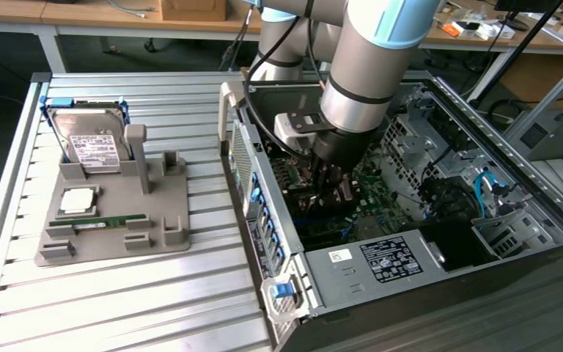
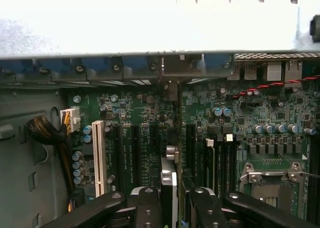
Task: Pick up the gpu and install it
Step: 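Insert the gpu into the slot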
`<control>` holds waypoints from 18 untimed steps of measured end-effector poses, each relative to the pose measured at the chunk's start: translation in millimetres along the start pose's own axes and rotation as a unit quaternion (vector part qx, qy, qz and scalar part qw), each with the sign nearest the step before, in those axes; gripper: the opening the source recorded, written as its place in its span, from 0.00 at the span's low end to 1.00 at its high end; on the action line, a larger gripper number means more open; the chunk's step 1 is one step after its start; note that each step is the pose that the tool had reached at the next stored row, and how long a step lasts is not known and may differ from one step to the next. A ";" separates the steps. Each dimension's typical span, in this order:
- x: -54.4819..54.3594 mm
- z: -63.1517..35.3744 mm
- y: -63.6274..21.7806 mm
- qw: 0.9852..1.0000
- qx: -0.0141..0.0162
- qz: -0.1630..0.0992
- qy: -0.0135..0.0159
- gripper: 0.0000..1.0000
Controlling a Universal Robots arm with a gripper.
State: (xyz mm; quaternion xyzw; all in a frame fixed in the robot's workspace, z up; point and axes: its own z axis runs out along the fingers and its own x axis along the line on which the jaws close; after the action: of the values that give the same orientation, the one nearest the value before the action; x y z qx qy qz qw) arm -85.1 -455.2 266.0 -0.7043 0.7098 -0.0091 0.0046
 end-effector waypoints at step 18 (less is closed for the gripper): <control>0.0 3.5 0.1 1.000 0.000 -0.003 0.001 0.27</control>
State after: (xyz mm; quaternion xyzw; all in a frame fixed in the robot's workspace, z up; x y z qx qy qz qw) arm -85.1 -455.2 262.5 -0.7067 0.7074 -0.0095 0.0042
